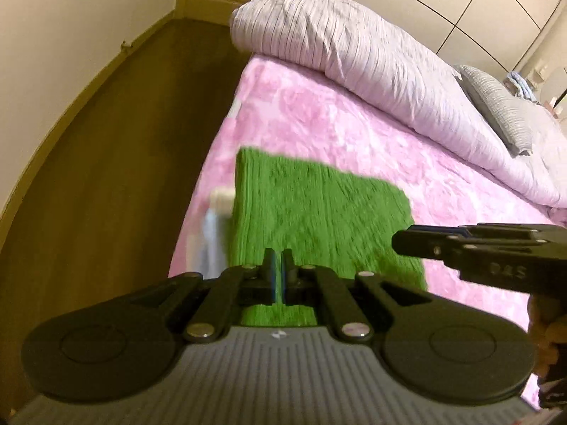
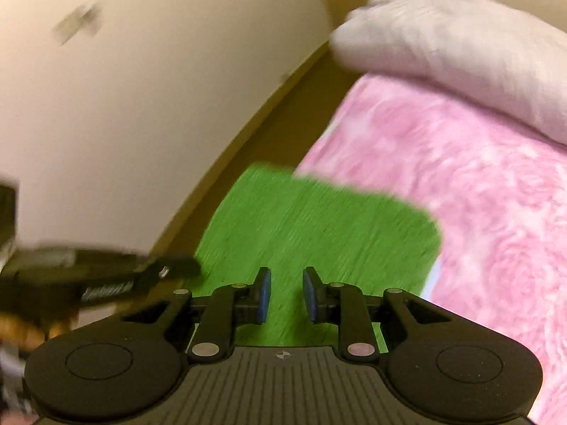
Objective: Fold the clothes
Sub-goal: 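Lower the sweater onto the pale blue and cream stack with both grippers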
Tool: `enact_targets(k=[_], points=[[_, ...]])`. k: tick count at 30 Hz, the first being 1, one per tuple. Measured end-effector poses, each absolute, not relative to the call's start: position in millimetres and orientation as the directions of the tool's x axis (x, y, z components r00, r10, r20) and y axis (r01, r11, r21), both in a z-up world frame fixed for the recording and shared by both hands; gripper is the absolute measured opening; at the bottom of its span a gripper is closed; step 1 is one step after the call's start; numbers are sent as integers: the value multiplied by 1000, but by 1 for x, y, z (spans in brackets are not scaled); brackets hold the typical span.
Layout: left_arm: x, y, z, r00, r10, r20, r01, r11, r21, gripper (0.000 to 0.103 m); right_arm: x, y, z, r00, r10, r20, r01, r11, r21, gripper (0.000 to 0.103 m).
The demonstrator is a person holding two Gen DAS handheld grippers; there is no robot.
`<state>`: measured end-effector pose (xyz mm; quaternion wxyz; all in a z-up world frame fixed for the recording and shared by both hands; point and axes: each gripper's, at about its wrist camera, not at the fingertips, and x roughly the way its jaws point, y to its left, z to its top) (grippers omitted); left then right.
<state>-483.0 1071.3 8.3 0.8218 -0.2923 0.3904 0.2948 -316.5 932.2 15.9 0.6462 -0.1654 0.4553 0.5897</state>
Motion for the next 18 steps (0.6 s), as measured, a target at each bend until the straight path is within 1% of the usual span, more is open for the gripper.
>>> enact_targets(k=[2,4,6,8,11,13,16,18], points=[[-474,1083,-12,487,245,-839,-717,660,-223,2,-308,943,-3,-82,588,-805,-907,290,304,24],[-471,1091,-35,461,222,-859,-721,659,-216,2,-308,951,-33,-125,518,-846,-909,281,307,24],[-474,1092,-41,467,221,-856,-723,653,-226,2,-317,951,-42,-103,525,-845,-935,238,262,24],[-478,1091,-36,480,225,-848,-726,644,-241,2,-321,951,-35,-96,526,-845,-945,218,243,24],[-492,1079,-14,485,244,-840,-743,621,-249,2,-313,940,-16,-127,565,-815,-922,237,308,24],[-501,1066,2,473,262,-841,-752,618,-231,2,-316,932,2,-151,579,-801,-917,220,332,24],[-516,1036,21,486,245,-839,-749,611,-256,2,-331,910,24,-189,558,-808,-928,168,333,24],[-521,1016,27,499,221,-838,-744,605,-283,2,-342,896,24,-210,540,-815,-931,145,336,24]])
